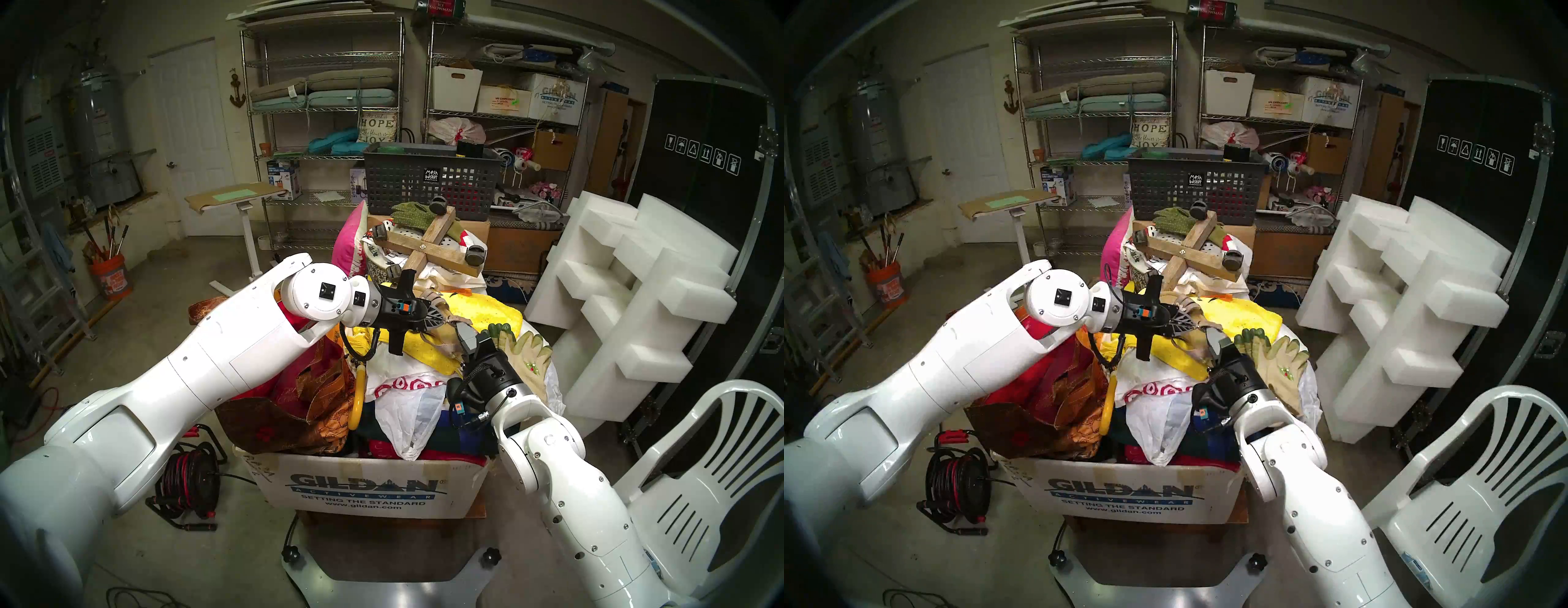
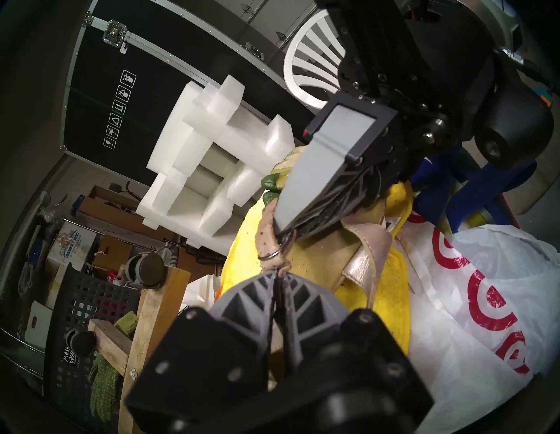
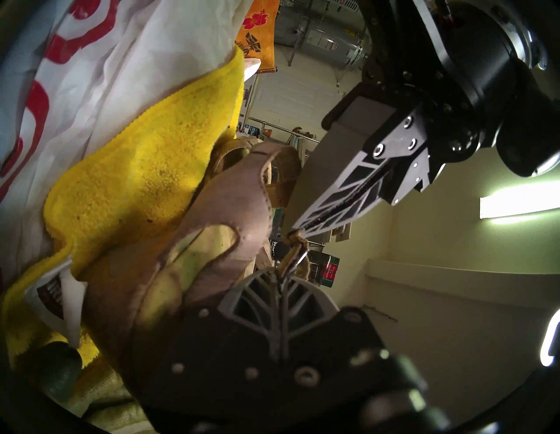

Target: Unbuckle a shoe

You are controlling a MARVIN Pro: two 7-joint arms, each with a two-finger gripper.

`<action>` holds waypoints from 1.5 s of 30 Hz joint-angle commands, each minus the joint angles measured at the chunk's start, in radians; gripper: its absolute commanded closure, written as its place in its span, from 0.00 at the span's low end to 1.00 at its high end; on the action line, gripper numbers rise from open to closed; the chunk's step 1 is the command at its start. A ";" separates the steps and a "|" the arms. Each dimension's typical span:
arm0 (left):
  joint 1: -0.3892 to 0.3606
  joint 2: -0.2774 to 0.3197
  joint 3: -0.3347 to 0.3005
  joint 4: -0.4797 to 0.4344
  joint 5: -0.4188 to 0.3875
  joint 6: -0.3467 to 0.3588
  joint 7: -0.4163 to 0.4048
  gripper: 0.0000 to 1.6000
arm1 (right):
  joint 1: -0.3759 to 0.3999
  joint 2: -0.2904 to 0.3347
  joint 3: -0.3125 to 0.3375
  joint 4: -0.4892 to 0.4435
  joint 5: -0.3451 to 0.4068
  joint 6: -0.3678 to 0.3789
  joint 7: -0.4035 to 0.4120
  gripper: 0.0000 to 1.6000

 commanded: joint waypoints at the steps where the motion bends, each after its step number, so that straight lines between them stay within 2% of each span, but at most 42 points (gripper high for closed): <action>1: -0.020 -0.009 -0.023 -0.026 -0.001 0.001 0.022 0.70 | -0.005 -0.011 -0.004 -0.016 0.009 0.002 0.014 1.00; 10: -0.015 -0.001 -0.026 -0.033 -0.013 -0.008 0.010 0.70 | 0.003 -0.026 0.005 -0.013 0.017 0.022 0.039 1.00; 15: -0.005 0.010 -0.030 -0.045 -0.025 -0.022 0.004 0.66 | 0.010 -0.033 0.003 -0.016 0.026 0.033 0.054 1.00; 17: -0.001 0.014 -0.032 -0.051 -0.030 -0.027 0.003 0.58 | 0.010 -0.035 0.001 -0.016 0.027 0.035 0.057 1.00; 32: -0.002 0.023 -0.029 -0.045 -0.038 -0.033 -0.002 0.56 | 0.005 -0.042 -0.016 -0.035 0.038 0.050 0.075 1.00; 35: 0.000 0.028 -0.025 -0.043 -0.040 -0.035 -0.008 0.50 | 0.004 -0.041 -0.017 -0.035 0.038 0.054 0.076 1.00; 45: -0.005 0.022 -0.010 -0.028 -0.017 -0.033 -0.002 0.53 | 0.001 -0.035 -0.017 -0.044 0.049 0.057 0.071 1.00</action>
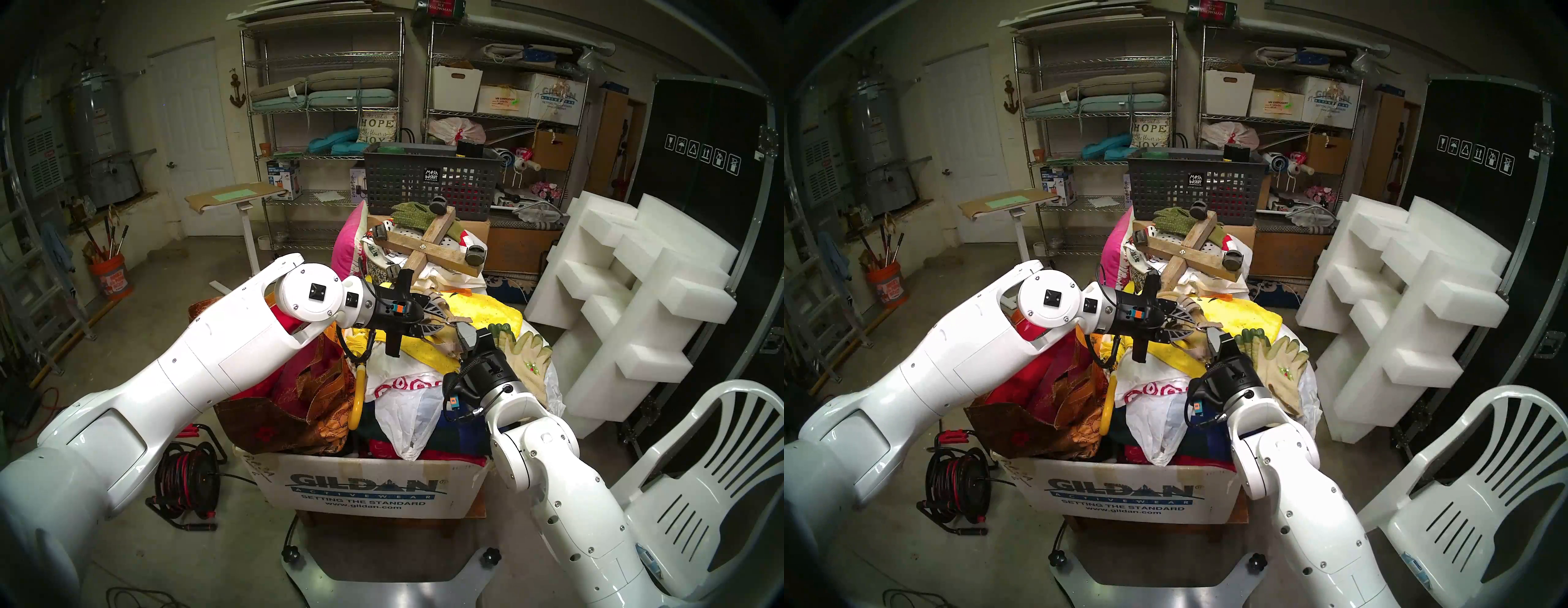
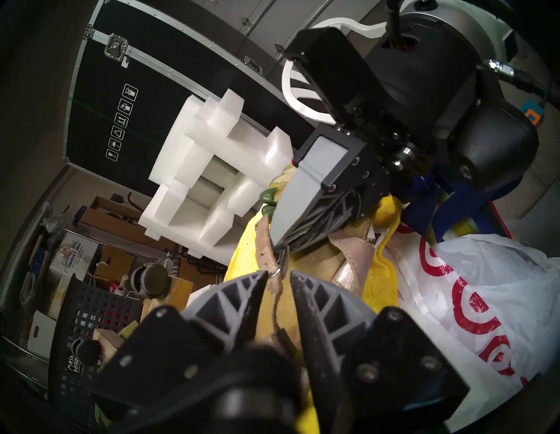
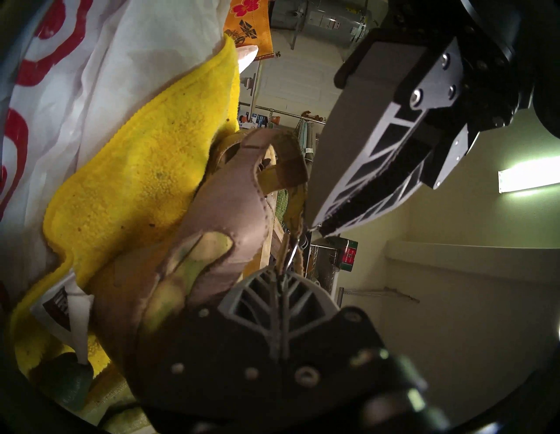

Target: Unbuckle a shoe

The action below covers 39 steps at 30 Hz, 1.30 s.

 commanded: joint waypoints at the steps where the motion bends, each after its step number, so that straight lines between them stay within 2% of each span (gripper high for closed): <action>1: -0.020 -0.015 -0.003 0.008 0.016 0.003 0.011 0.54 | 0.000 0.001 -0.002 -0.021 0.005 -0.006 -0.009 1.00; 18: -0.033 -0.051 0.001 0.039 0.034 0.000 0.005 0.55 | -0.006 0.011 0.002 -0.030 0.020 -0.018 -0.011 1.00; 39: -0.025 -0.035 -0.006 -0.008 0.006 0.011 -0.027 0.56 | 0.001 0.010 -0.016 -0.017 0.008 -0.018 -0.017 1.00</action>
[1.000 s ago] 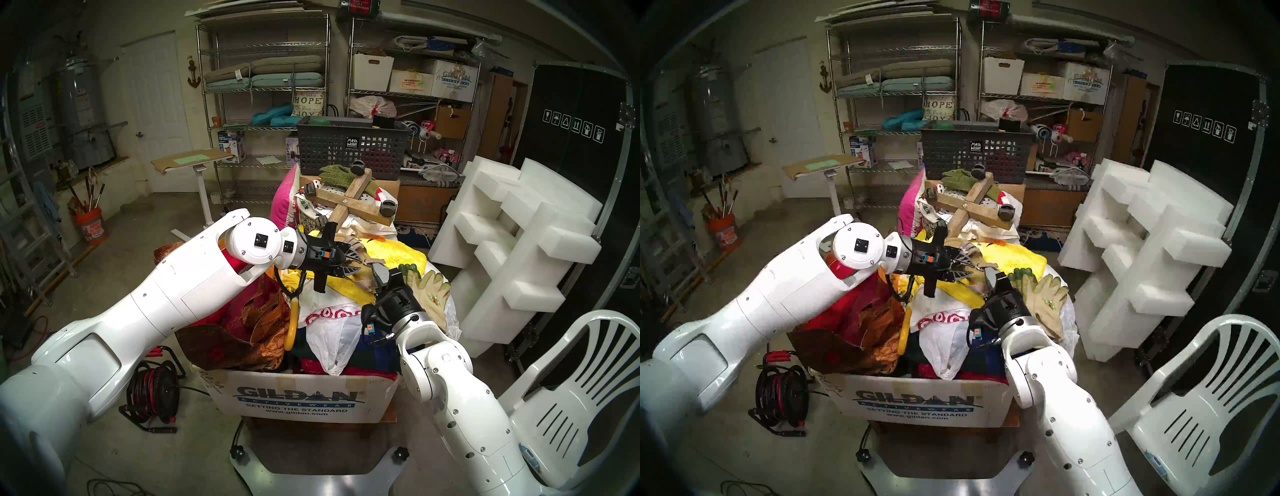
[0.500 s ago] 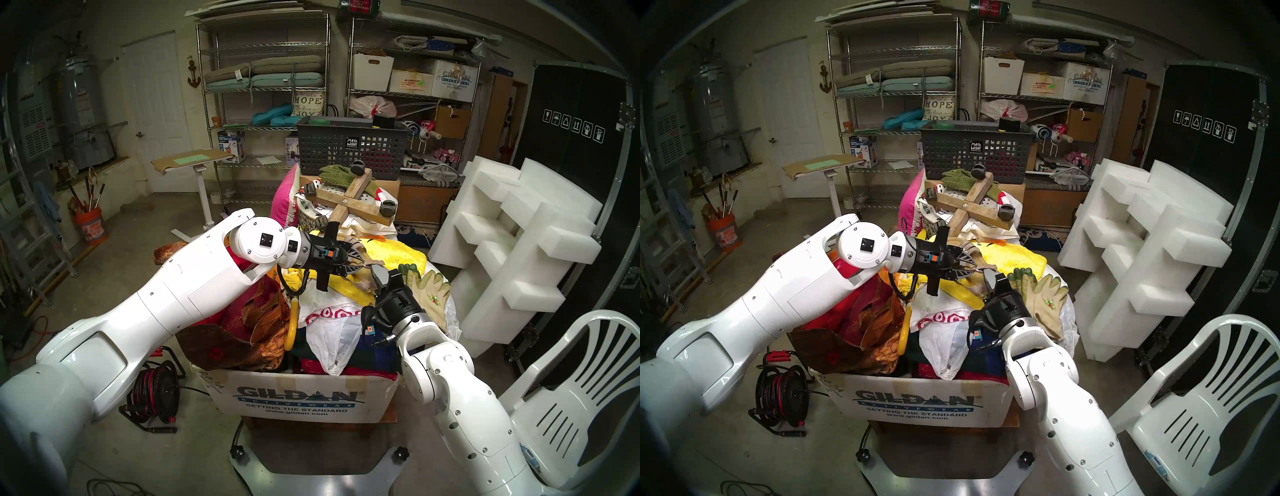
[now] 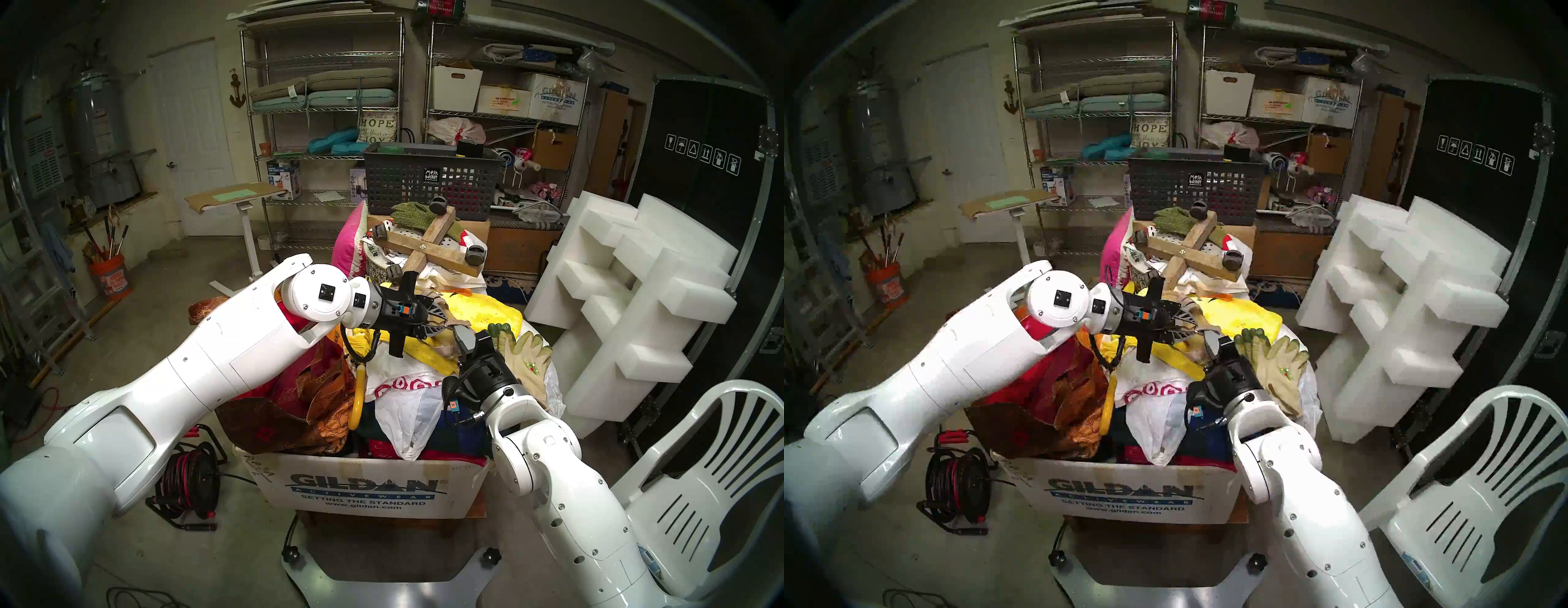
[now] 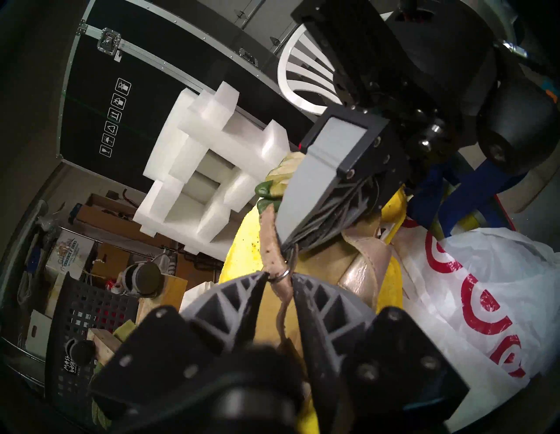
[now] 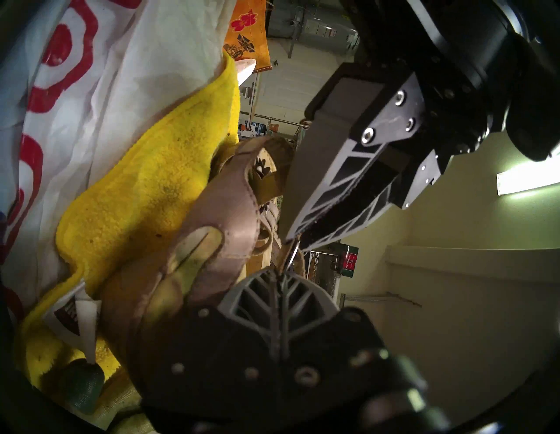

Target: Unbuckle a shoe

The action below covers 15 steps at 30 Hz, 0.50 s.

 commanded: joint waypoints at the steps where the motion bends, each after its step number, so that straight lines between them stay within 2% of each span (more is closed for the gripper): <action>1: -0.014 -0.002 -0.013 -0.033 -0.020 0.002 -0.015 0.55 | 0.010 -0.006 -0.010 -0.008 -0.012 0.005 -0.010 1.00; 15: -0.019 -0.015 -0.005 -0.010 -0.014 0.014 -0.030 0.56 | 0.015 -0.023 -0.022 -0.017 -0.021 0.001 -0.018 1.00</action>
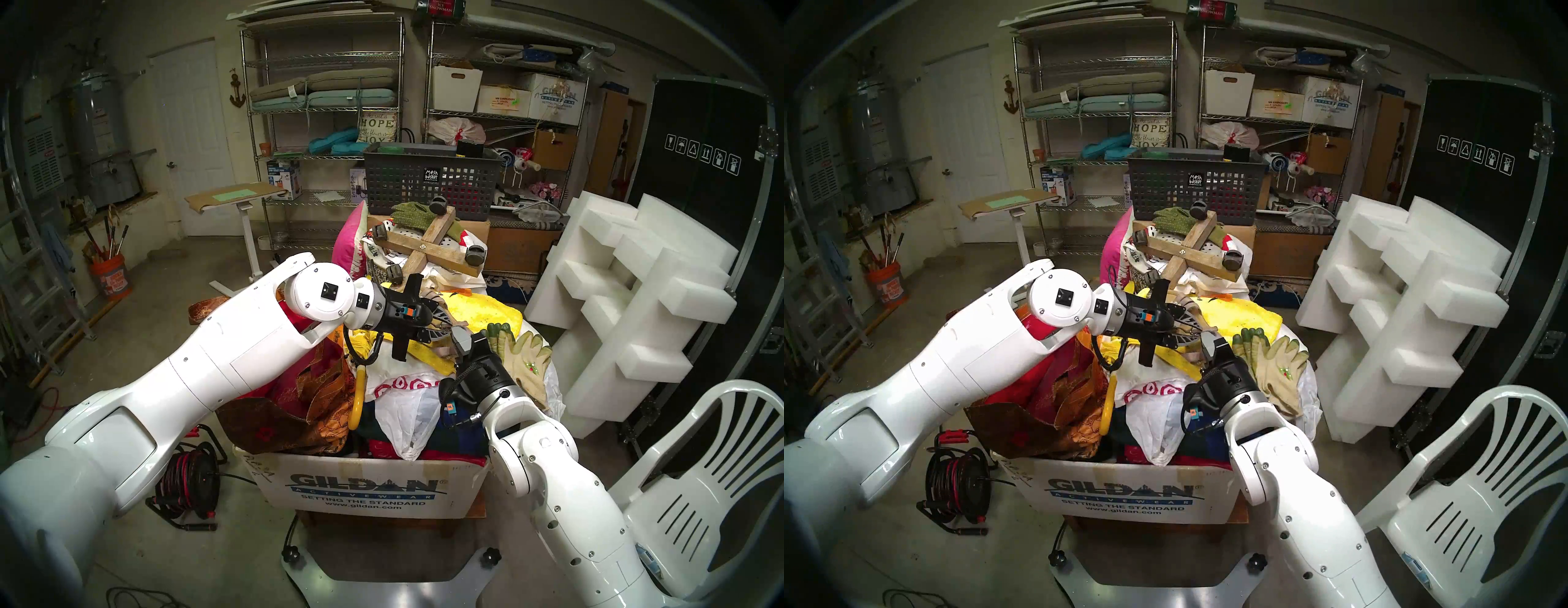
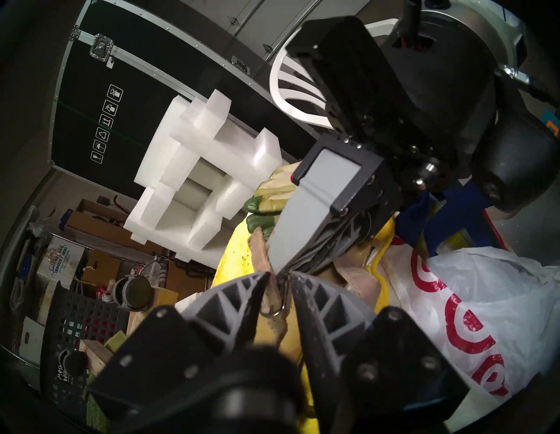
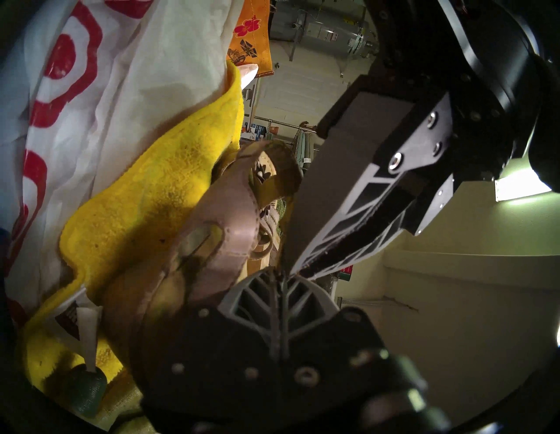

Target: Unbuckle a shoe

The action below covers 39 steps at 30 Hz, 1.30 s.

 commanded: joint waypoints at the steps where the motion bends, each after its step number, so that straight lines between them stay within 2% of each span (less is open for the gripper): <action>1: -0.015 -0.008 -0.007 -0.002 -0.001 -0.002 0.000 0.56 | 0.016 -0.017 -0.012 -0.021 0.003 0.000 -0.013 1.00; 39: -0.030 -0.060 0.000 0.043 -0.022 -0.036 -0.003 0.55 | 0.049 -0.045 -0.058 -0.002 0.003 -0.017 -0.012 1.00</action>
